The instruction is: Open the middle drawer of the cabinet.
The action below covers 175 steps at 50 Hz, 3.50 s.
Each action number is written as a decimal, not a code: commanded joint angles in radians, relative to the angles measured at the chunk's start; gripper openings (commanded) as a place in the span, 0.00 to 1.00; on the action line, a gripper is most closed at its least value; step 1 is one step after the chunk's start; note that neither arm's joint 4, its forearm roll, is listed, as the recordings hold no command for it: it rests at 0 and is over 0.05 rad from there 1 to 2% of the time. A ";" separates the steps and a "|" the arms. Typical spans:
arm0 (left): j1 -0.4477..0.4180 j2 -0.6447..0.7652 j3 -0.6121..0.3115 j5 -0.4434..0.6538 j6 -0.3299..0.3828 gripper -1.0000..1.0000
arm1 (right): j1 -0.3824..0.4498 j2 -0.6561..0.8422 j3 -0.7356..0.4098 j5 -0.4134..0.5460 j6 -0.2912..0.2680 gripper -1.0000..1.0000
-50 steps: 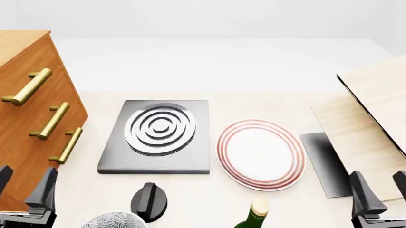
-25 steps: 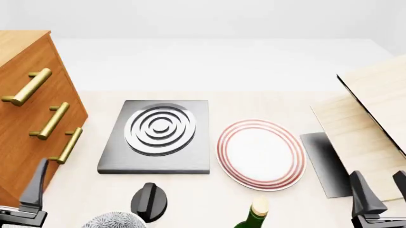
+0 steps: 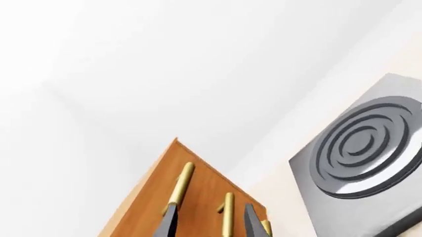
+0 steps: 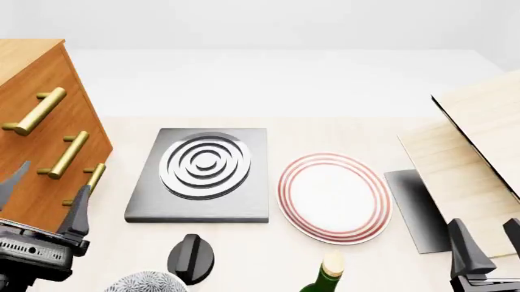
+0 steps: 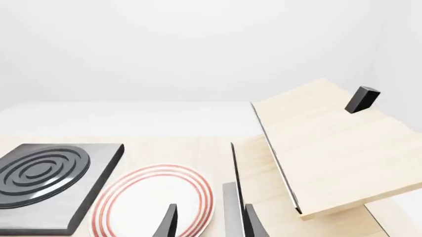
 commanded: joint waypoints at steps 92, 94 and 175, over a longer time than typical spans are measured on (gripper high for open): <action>0.198 0.957 -0.228 -0.497 0.326 1.00 | 0.000 0.001 0.000 0.000 0.000 1.00; 0.210 0.977 -0.237 -0.497 0.322 1.00 | 0.000 0.001 0.000 0.000 0.000 1.00; 0.344 1.054 -0.278 -0.497 0.340 0.00 | 0.000 0.001 0.000 0.000 0.000 1.00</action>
